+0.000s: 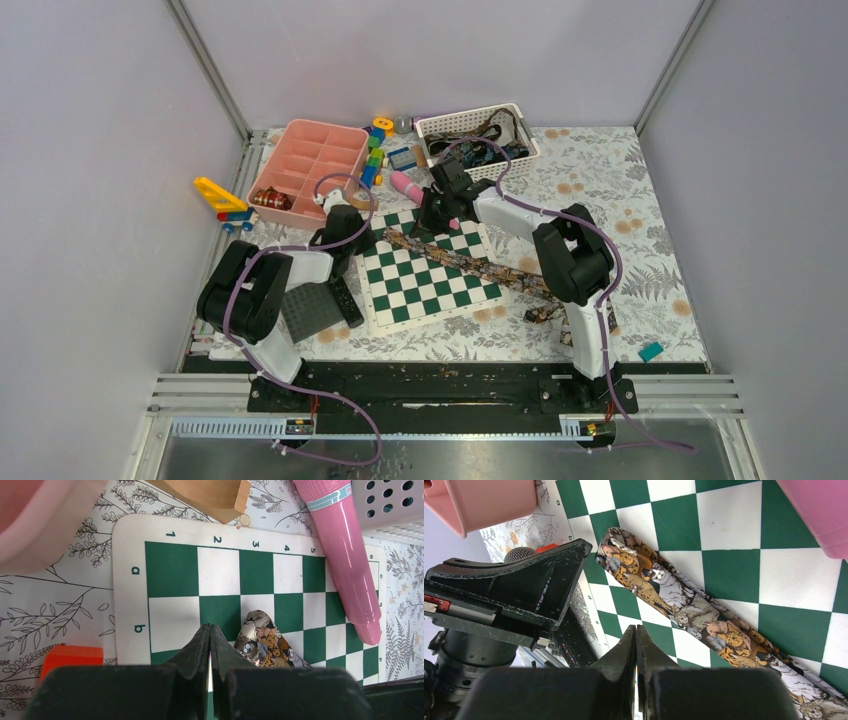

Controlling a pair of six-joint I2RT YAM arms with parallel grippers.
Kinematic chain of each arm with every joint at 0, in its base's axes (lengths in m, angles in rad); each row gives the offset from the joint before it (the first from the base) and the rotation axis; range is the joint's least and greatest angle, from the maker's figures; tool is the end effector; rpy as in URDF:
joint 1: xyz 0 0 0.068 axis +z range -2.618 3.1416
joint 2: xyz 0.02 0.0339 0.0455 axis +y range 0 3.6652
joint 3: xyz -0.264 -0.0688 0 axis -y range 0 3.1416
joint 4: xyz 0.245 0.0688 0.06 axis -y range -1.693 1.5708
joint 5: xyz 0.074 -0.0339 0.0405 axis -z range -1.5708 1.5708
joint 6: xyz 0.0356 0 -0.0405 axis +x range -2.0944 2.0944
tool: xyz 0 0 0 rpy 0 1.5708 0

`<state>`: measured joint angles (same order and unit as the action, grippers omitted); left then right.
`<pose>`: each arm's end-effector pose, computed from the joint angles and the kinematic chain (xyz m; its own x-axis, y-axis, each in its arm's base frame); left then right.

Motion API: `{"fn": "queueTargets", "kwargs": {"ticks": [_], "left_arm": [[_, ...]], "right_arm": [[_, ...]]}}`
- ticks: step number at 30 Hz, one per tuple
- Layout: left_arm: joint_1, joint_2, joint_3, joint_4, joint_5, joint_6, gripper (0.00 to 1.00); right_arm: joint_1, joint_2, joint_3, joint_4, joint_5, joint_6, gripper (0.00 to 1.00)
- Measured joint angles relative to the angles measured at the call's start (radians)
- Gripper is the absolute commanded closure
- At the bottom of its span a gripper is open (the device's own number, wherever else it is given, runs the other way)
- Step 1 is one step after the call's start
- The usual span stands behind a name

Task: Roll the ties
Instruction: Flatten out the tie at the center of the board.

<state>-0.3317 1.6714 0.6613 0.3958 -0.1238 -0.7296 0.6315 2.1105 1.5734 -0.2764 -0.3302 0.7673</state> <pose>0.3011 -0.0991 0.1376 -0.5581 -0.5074 -0.6566 -0.1935 0.8490 -0.4917 0.3732 0.2873 0.1879 -0.9347 0.1300 -0.3309 -0.1242 0.7528 0.6465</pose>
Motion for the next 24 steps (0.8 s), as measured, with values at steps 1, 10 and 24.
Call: {"fn": "queueTargets", "kwargs": {"ticks": [1,10,24], "left_arm": [[0.000,0.000,0.000,0.000,0.000,0.000,1.00],[0.000,0.005,0.003,-0.005,-0.003,-0.003,1.00],[0.000,0.043,0.036,-0.006,0.002,-0.012,1.00]], "right_arm": [[0.000,0.000,0.000,-0.002,0.000,-0.001,1.00],[0.000,0.000,0.000,-0.017,0.008,-0.003,1.00],[0.000,0.048,0.063,-0.082,0.017,-0.012,1.00]]}}
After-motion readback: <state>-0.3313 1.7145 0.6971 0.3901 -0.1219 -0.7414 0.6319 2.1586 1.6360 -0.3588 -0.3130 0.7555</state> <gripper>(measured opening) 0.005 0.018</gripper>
